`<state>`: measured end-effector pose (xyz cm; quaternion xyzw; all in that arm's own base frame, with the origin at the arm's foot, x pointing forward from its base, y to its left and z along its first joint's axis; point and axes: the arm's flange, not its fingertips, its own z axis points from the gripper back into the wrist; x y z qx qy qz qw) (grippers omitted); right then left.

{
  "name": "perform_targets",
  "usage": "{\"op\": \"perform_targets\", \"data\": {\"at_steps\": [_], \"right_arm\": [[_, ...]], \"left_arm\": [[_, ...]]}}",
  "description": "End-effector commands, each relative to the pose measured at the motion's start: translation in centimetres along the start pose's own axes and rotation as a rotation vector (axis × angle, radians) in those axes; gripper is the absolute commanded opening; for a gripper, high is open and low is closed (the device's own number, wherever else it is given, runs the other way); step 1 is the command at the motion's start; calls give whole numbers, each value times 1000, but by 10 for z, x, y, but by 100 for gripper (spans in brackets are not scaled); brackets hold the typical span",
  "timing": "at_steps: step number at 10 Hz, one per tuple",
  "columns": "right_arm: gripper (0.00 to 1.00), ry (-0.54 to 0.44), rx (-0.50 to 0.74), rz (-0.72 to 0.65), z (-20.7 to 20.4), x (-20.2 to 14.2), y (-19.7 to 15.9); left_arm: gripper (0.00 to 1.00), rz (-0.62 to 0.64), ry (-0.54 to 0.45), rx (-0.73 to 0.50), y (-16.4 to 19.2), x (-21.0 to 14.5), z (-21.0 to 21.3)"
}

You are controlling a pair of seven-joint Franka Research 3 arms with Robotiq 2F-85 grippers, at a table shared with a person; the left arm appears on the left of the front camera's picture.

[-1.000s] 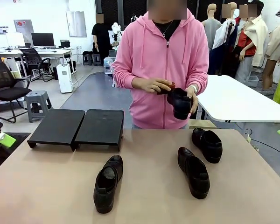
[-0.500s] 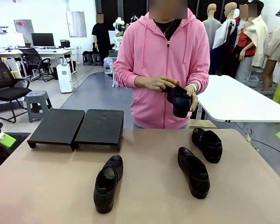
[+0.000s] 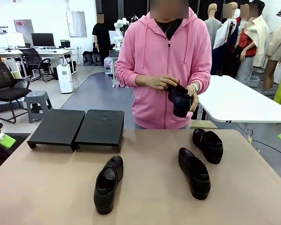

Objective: Organize the shoes by placing them on the stand.
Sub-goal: Place the Shoe from the middle of the table onto the Shoes Stand.

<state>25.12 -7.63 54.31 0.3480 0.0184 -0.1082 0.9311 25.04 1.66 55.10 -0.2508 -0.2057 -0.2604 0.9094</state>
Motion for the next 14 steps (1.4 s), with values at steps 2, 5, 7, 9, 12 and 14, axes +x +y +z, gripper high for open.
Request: {"op": "perform_targets", "data": {"at_steps": [2,5,7,9,12,14], "right_arm": [[100,5,27,19,3,1,2],[100,5,27,19,3,1,2],[100,5,27,19,3,1,2],[100,5,27,19,3,1,2],[100,5,27,19,3,1,2],[100,5,27,19,3,1,2]], "left_arm": [[100,-8,-9,-19,1,0,0],[100,-73,249,-15,-82,66,-72],[100,101,373,47,-138,132,-159],[100,334,283,82,-165,170,-216],[100,196,320,54,-178,132,-219],[100,289,288,76,-178,160,-241]]}}
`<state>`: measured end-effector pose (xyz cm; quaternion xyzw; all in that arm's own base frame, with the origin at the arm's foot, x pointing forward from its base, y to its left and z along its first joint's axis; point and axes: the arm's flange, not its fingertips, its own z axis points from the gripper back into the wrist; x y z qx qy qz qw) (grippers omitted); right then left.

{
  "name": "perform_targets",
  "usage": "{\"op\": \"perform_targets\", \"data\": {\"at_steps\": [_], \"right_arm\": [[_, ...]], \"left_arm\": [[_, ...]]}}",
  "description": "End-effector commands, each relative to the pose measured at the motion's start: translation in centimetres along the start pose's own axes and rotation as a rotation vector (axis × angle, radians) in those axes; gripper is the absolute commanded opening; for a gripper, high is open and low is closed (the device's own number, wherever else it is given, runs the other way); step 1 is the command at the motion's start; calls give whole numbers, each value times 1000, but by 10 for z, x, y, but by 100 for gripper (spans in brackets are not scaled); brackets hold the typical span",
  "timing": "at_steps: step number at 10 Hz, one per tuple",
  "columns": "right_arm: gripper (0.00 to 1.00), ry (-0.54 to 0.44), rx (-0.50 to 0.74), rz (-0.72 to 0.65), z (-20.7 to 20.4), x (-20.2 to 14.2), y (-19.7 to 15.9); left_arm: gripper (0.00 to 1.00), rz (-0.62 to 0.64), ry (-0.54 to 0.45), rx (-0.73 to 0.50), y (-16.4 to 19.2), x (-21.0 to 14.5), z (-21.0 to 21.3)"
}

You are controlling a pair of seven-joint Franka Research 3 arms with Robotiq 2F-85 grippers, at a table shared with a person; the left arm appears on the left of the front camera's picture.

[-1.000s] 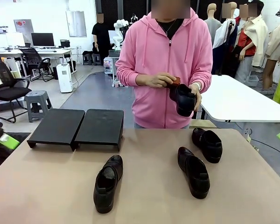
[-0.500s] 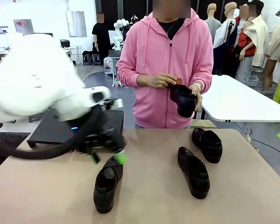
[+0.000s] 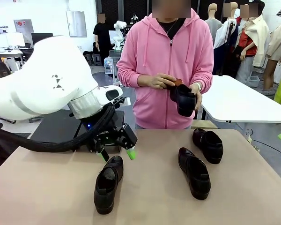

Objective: Organize the shoes by placing them on the stand.
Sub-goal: Place the Shoe from the middle of the table onto the Shoes Stand.

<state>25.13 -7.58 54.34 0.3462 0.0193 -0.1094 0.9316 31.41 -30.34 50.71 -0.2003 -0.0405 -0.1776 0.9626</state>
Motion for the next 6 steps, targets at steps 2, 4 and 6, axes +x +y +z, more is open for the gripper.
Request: {"op": "perform_targets", "data": {"at_steps": [2,4,6], "right_arm": [[100,4,30,22,3,1,2],[100,4,30,22,3,1,2],[100,4,30,22,3,1,2]], "left_arm": [[100,247,-120,164,2,30,-54],[100,327,-148,239,10,36,-87],[100,370,-142,284,18,40,-118]]}}
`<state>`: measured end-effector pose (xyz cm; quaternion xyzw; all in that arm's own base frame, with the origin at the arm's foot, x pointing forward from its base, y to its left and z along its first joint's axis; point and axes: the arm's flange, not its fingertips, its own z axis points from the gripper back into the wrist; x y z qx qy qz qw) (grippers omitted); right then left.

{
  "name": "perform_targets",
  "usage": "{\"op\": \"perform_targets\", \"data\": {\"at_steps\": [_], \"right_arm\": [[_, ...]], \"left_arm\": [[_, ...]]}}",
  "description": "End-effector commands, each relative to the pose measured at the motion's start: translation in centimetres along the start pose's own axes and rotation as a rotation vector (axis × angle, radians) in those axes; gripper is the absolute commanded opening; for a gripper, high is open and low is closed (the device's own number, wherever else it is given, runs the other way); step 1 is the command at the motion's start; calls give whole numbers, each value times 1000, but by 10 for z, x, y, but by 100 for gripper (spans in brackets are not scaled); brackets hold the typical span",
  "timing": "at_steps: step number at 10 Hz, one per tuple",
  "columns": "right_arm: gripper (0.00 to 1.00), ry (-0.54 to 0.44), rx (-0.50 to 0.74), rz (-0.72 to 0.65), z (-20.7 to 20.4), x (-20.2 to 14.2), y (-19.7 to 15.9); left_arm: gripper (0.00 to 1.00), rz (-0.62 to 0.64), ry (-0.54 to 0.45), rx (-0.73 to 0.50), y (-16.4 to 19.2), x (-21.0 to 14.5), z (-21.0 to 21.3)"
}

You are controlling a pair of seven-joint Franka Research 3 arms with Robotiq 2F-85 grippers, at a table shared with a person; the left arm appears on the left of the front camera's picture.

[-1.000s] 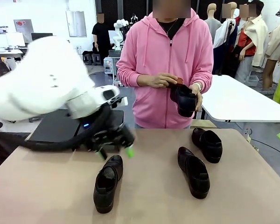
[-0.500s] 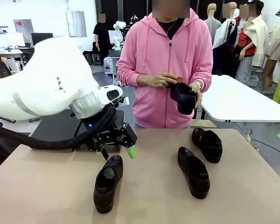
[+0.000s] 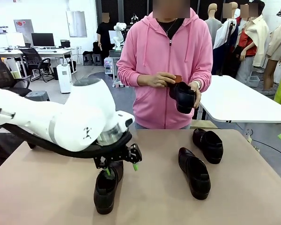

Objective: Organize the shoes by placing them on the stand.
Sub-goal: Place the Shoe from the middle of the table onto the Shoes Stand.

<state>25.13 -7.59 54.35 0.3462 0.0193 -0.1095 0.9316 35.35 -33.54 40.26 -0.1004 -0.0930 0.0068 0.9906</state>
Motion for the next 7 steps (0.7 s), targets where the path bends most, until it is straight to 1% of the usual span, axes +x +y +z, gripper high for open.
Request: {"op": "perform_targets", "data": {"at_steps": [1,4,5,6,7], "right_arm": [[100,5,30,23,3,1,2],[100,5,30,23,3,1,2],[100,5,30,23,3,1,2],[100,5,30,23,3,1,2],[100,5,30,23,3,1,2]], "left_arm": [[100,50,-1,90,-12,3,-19],[100,72,30,160,-6,6,-38],[65,69,23,163,-7,8,-43],[6,65,28,162,-6,9,-44],[0,62,27,161,-7,9,-45]]}}
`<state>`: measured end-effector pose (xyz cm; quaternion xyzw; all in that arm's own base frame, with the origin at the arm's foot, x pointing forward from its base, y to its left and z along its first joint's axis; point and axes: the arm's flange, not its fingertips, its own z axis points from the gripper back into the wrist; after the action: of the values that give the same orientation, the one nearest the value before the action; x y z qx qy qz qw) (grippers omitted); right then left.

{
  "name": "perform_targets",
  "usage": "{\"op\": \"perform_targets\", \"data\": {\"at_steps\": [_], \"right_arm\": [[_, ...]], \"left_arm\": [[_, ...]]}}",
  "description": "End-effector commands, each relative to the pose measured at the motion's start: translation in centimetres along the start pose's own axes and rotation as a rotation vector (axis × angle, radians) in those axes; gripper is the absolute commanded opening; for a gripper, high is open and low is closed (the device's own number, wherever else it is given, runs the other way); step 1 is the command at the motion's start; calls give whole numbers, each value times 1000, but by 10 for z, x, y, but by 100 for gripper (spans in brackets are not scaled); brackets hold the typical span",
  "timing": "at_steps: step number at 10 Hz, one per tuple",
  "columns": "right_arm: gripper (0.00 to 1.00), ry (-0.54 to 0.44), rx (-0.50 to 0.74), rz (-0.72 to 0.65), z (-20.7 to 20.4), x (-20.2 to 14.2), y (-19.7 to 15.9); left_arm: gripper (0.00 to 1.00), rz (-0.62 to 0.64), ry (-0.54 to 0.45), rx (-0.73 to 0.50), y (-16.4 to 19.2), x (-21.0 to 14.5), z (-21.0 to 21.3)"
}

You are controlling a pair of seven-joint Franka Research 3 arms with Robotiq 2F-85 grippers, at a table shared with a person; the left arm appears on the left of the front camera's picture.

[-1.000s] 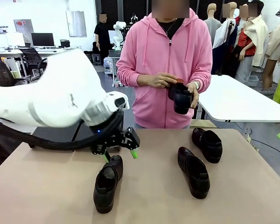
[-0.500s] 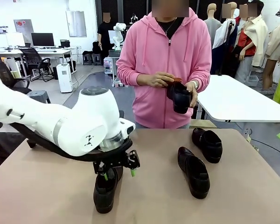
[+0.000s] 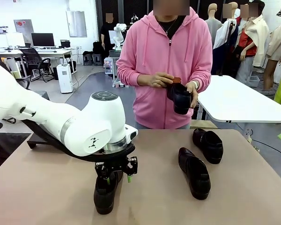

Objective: Organize the shoes by placing them on the stand.
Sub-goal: Place the Shoe from the middle of the table onto the Shoes Stand.

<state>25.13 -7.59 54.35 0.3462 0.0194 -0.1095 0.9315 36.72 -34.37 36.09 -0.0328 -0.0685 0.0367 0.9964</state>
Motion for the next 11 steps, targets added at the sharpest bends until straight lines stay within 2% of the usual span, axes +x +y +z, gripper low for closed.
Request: {"op": "perform_targets", "data": {"at_steps": [1,7,9,10,11], "right_arm": [[100,4,30,23,3,1,2],[100,4,30,23,3,1,2],[100,4,30,23,3,1,2],[100,4,30,23,3,1,2],[100,4,30,23,3,1,2]], "left_arm": [[0,12,-10,19,-9,4,-1],[0,-3,-9,58,-3,3,1],[0,-14,-51,42,15,2,28],[0,-91,-23,2,33,-5,57],[0,-132,-57,-13,55,-14,90]]}}
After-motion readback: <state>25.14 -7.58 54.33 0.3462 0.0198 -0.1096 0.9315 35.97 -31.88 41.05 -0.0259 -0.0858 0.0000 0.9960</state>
